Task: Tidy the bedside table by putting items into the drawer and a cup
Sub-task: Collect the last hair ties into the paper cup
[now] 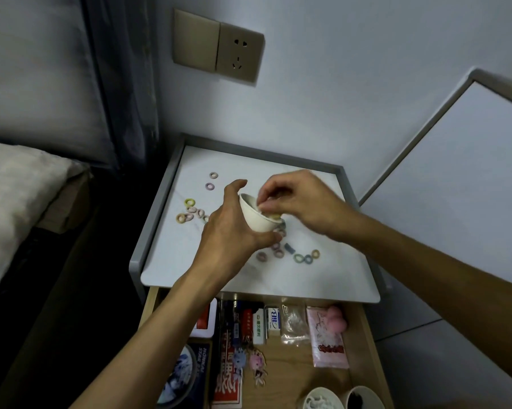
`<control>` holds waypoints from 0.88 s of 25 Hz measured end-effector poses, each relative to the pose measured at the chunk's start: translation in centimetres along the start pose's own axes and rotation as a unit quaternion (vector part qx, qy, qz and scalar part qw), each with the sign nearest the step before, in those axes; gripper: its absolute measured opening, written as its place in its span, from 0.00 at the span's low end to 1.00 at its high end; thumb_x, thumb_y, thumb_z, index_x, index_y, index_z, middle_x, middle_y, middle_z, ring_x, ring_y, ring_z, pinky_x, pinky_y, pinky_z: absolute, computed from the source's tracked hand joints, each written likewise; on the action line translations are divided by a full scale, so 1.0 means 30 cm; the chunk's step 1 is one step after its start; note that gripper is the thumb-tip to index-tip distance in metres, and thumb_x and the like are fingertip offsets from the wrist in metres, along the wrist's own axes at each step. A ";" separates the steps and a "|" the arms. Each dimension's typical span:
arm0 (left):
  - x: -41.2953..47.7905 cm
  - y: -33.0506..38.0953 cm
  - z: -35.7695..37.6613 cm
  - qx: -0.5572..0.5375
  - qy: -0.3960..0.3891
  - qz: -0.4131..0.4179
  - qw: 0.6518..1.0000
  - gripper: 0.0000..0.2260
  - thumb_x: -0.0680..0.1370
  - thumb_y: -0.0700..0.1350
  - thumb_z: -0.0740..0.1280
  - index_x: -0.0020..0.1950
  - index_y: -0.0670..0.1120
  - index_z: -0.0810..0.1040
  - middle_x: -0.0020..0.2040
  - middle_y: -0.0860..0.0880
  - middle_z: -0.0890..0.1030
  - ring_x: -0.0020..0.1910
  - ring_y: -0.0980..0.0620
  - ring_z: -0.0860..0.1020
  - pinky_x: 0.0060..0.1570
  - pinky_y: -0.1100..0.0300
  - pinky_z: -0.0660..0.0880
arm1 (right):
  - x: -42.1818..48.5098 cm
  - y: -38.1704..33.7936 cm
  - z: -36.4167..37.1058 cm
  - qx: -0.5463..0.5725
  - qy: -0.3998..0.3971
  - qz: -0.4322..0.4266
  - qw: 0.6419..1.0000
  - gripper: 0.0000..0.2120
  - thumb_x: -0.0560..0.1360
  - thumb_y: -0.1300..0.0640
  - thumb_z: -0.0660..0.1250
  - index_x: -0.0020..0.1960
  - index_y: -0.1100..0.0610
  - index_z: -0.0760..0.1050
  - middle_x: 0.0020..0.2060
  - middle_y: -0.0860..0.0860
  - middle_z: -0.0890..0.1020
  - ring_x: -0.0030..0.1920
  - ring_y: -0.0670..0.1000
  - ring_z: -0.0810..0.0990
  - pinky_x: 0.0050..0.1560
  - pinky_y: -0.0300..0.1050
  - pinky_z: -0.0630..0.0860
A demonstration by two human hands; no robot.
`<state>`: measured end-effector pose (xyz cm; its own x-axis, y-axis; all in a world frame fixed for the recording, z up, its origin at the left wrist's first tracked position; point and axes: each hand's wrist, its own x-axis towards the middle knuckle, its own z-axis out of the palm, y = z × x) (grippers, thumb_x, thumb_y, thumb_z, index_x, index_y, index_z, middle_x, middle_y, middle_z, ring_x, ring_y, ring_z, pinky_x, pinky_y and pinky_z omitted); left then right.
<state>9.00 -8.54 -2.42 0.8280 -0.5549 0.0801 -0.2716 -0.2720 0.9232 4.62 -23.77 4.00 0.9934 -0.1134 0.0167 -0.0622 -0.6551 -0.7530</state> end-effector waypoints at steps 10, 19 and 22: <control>-0.019 0.001 -0.011 0.020 -0.008 0.005 1.000 0.45 0.63 0.51 0.81 0.73 0.57 0.59 0.57 0.54 0.73 0.52 0.51 0.75 0.44 0.62 0.70 | -0.143 0.205 -0.031 -0.066 0.129 0.127 0.981 0.05 0.76 0.58 0.69 0.52 0.56 0.82 0.47 0.49 0.84 0.45 0.43 0.81 0.44 0.41 0.76; -0.016 -0.002 0.000 0.037 -0.007 0.008 0.999 0.44 0.64 0.51 0.81 0.73 0.56 0.59 0.58 0.54 0.72 0.53 0.52 0.74 0.40 0.66 0.68 | -0.202 0.417 0.162 -0.140 0.162 0.192 0.958 0.09 0.68 0.54 0.78 0.42 0.48 0.77 0.40 0.48 0.78 0.41 0.47 0.76 0.39 0.39 0.69; -0.015 -0.004 -0.005 0.045 -0.004 0.009 0.999 0.44 0.64 0.51 0.81 0.73 0.56 0.60 0.57 0.54 0.71 0.53 0.51 0.74 0.45 0.61 0.69 | -0.182 0.427 0.154 -0.128 0.144 0.188 0.963 0.09 0.68 0.60 0.77 0.38 0.51 0.79 0.33 0.44 0.79 0.36 0.46 0.77 0.40 0.43 0.75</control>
<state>8.72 -8.14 -2.52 0.8188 -0.5664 0.0937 -0.3297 -0.3303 0.8844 -1.15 -28.08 -8.78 0.8303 -0.5571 -0.0160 -0.4706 -0.6853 -0.5558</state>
